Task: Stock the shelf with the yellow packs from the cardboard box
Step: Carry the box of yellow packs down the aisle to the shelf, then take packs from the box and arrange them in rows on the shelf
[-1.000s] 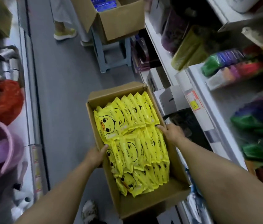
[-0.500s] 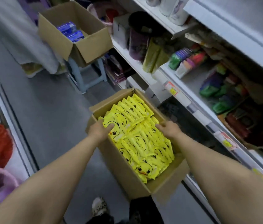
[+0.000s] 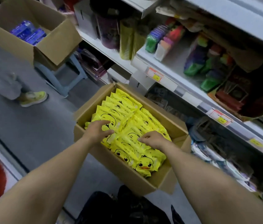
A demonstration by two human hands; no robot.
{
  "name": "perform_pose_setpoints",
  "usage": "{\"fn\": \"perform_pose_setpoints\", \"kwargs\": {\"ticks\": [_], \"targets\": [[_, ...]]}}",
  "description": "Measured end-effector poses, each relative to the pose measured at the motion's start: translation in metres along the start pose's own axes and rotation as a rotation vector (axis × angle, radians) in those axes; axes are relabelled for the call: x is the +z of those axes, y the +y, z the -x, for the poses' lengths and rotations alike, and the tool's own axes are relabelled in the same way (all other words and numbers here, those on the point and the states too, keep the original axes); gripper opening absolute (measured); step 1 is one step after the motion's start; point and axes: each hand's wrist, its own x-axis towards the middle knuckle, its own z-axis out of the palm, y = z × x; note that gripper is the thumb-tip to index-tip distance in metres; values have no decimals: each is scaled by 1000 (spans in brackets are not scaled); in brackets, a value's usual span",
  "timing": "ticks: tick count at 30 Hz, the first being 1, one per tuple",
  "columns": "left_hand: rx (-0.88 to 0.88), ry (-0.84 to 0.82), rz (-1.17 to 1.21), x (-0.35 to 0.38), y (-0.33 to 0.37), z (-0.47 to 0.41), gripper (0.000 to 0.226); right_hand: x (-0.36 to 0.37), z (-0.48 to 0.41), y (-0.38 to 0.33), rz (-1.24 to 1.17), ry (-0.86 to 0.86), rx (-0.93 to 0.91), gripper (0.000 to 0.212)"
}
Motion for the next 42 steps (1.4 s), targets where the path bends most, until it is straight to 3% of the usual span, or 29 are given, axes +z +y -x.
{"fn": "perform_pose_setpoints", "kwargs": {"ticks": [9,15,21,28,31,36,42], "targets": [[108,-98,-332,2,-20,-52,52,48,-26,4,-141,-75,128,68],[266,-149,-478,-9,-41,-81,60,71,-38,0,-182,50,186,71],[294,-209,-678,-14,-44,-98,62,100,-39,1,-190,248,215,60],[247,-295,-924,-15,-31,-98,49,75,-15,-2,-212,214,292,80],[231,-338,-877,-26,-18,-98,38,57,8,-2,-324,221,291,86],[210,-433,-550,-63,18,-101,66,28,46,-11,-516,295,271,98],[293,-468,-262,-109,91,-81,71,-22,88,-23,-498,372,207,110]]}}
